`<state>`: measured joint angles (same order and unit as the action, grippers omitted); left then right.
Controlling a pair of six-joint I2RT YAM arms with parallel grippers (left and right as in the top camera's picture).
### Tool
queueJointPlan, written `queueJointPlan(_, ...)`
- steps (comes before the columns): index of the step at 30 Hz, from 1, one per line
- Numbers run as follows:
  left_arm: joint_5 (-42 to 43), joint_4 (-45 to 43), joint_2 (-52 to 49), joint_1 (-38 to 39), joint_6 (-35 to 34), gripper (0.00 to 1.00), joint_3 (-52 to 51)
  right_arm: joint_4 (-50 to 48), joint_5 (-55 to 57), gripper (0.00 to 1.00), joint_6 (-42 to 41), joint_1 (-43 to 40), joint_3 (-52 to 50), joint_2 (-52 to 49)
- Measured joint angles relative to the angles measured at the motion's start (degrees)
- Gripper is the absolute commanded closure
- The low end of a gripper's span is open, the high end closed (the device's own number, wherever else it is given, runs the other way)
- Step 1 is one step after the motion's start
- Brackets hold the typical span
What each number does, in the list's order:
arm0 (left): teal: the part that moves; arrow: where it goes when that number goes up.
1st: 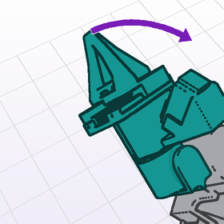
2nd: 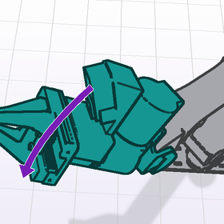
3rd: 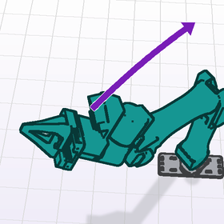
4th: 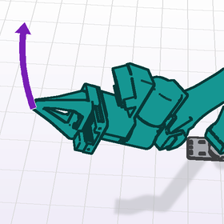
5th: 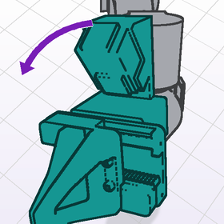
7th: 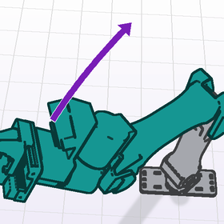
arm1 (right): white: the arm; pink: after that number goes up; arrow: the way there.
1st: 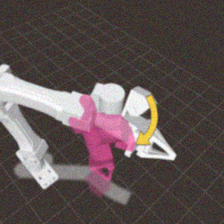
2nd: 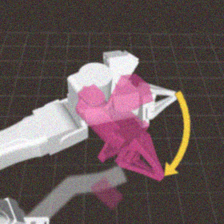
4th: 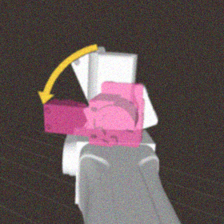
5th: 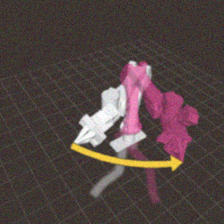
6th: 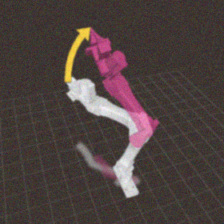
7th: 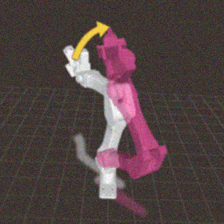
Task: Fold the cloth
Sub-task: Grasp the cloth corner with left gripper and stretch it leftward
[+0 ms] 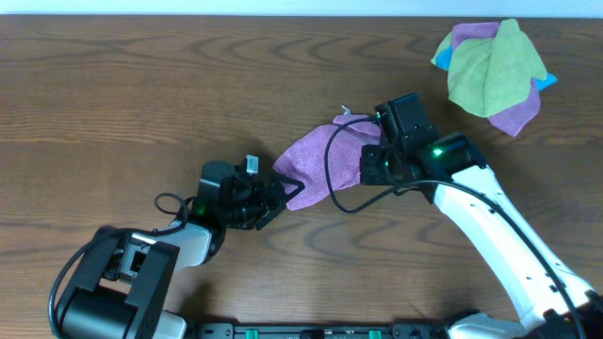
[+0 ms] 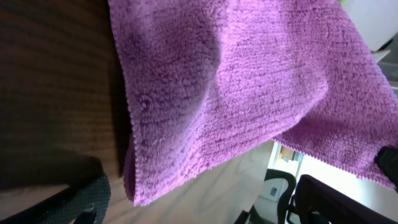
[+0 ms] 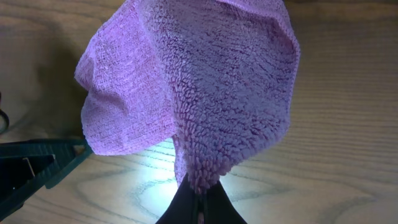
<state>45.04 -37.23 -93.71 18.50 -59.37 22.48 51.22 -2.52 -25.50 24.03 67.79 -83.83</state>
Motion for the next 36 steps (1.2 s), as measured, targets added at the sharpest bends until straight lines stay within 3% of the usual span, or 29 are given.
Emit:
queueJointPlan(22, -8.41, -2.64, -1.18, 4.70, -2.43, 0.16, 0.13, 0.00, 0.00, 0.99, 0.02, 0.00, 0.00, 0.00)
queueJointPlan(28, -11.21, -2.47, -1.79, 5.68, -3.19, 0.39, 0.13, 0.02, 0.00, 0.99, 0.00, 0.00, 0.00, 0.00)
queueJointPlan(33, -12.33, -2.23, -1.88, 5.68, -3.72, 0.90, 0.11, 0.00, 0.00, 0.99, 0.02, 0.00, 0.00, 0.00)
queueJointPlan(34, -12.33, -2.27, -1.90, 5.68, -3.61, 0.94, 0.11, 0.00, 0.00, 0.99, 0.00, 0.00, 0.00, 0.00)
queueJointPlan(36, -12.11, -3.52, -1.99, 5.68, -3.67, 0.94, 0.11, 0.00, 0.00, 0.98, 0.02, 0.00, 0.00, 0.00)
